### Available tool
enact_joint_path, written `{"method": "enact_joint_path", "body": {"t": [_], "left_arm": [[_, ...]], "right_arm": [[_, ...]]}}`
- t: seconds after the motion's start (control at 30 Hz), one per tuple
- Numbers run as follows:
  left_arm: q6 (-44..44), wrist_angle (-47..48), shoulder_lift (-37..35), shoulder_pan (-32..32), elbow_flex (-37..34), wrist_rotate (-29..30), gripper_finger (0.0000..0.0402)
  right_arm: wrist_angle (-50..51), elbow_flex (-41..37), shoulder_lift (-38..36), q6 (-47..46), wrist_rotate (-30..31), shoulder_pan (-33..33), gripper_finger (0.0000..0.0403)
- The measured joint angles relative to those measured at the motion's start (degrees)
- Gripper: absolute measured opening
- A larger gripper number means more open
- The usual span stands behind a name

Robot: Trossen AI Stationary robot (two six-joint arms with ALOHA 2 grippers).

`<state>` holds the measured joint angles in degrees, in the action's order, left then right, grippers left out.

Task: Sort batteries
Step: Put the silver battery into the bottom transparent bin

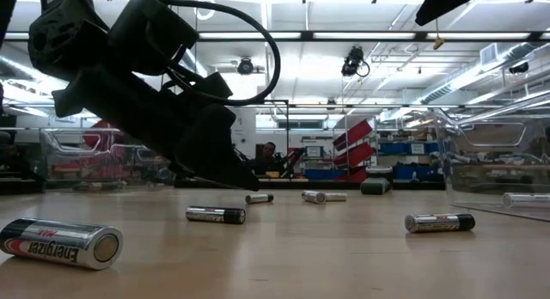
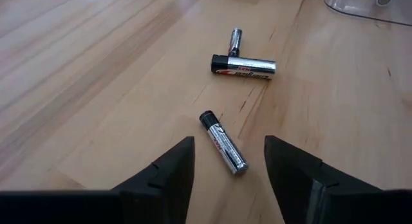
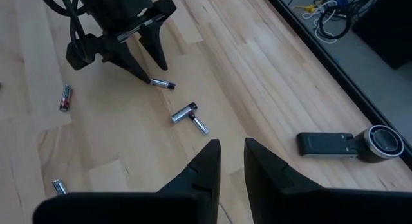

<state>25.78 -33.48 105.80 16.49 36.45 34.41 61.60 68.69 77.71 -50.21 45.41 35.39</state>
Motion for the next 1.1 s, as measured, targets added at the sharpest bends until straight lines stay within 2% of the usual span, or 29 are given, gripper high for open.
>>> {"method": "enact_joint_path", "body": {"t": [0.17, 0.77, 0.9, 1.1], "left_arm": [[0.02, 0.0, 0.0, 0.0, -0.01, 0.46, 0.0198], [1.66, -4.06, 4.42, 0.0, 0.02, 1.8, 0.0196], [1.66, -2.91, 4.42, 0.0, 0.08, 2.21, 0.0172], [1.63, -1.42, 4.31, 0.0, 0.15, 2.37, 0.0099]], "right_arm": [[-0.02, -0.01, 0.0, 0.7, 0.22, -0.04, 0.0056], [-0.24, -0.01, 0.0, 0.87, 0.61, -0.04, 0.0056], [-0.26, -0.01, 0.0, 0.85, 0.61, -0.04, 0.0056], [-1.16, -0.83, 0.02, 0.87, 0.59, -0.04, 0.0056]]}}
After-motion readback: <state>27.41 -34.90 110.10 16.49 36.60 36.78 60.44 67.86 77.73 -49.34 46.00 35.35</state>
